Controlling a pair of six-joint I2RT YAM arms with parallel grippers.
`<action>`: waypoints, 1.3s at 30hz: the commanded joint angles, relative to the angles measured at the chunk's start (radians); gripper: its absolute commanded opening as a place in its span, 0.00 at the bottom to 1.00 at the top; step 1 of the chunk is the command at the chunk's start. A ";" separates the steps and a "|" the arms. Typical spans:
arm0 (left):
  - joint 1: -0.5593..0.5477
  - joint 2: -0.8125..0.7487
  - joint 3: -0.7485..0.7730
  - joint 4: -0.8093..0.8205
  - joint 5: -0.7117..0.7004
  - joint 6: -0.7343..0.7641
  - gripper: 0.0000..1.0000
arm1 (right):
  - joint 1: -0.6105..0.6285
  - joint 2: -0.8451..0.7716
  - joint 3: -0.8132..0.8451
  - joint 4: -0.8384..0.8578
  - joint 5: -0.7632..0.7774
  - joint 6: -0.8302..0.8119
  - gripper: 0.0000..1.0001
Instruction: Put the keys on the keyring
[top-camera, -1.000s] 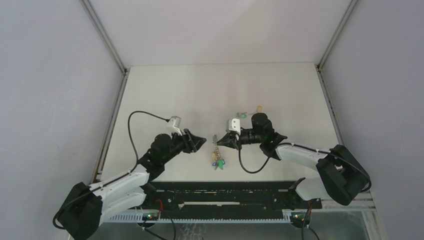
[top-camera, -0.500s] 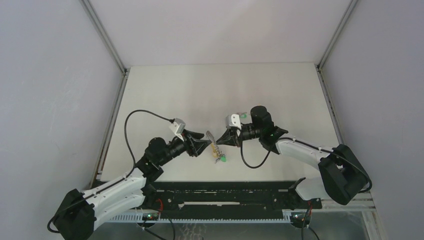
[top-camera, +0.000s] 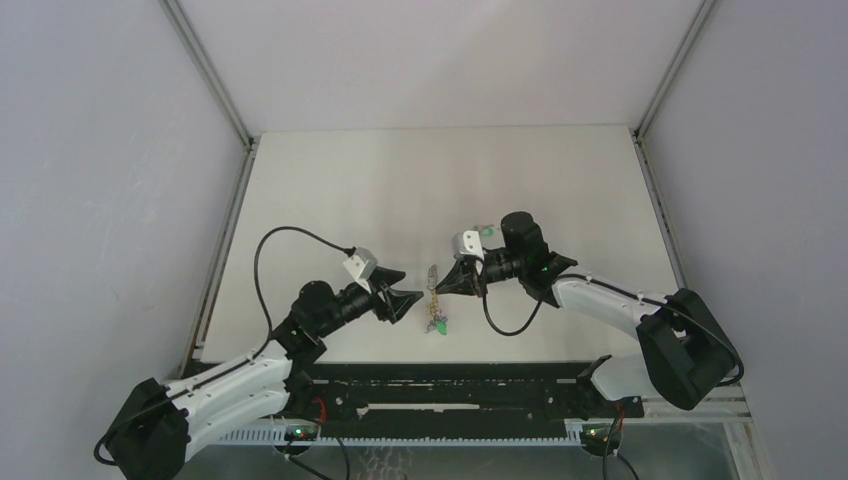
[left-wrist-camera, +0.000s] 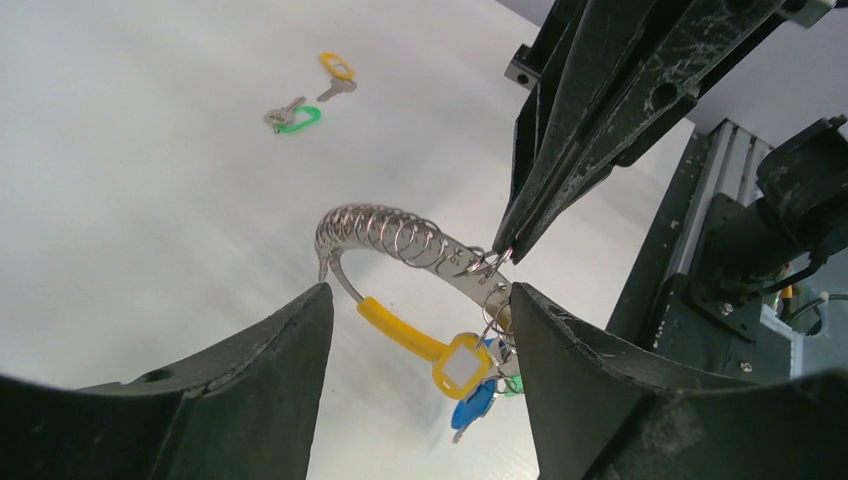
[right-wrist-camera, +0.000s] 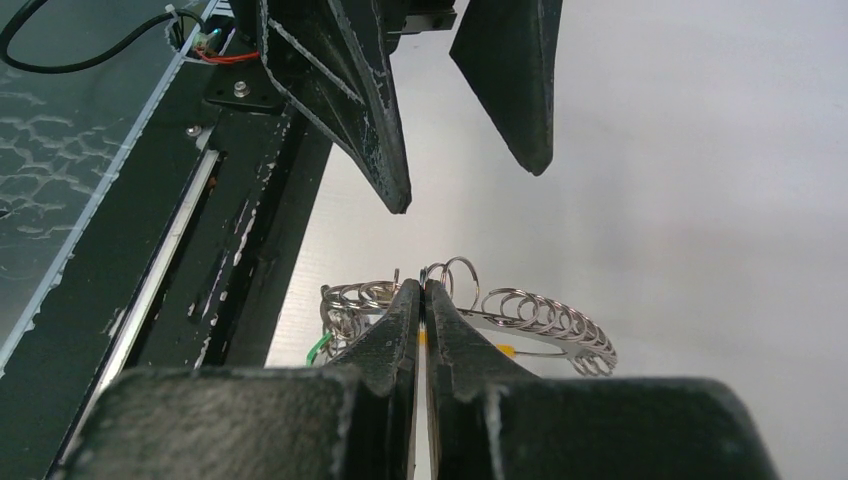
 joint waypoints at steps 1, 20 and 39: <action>-0.013 0.035 0.003 0.025 -0.008 0.061 0.70 | -0.010 -0.030 0.049 0.013 -0.040 -0.025 0.00; -0.027 0.171 0.072 0.076 -0.009 0.085 0.71 | -0.003 -0.016 0.066 -0.015 -0.071 -0.042 0.00; -0.029 0.208 0.115 0.154 -0.045 0.029 0.70 | 0.004 -0.023 0.077 -0.064 -0.100 -0.071 0.00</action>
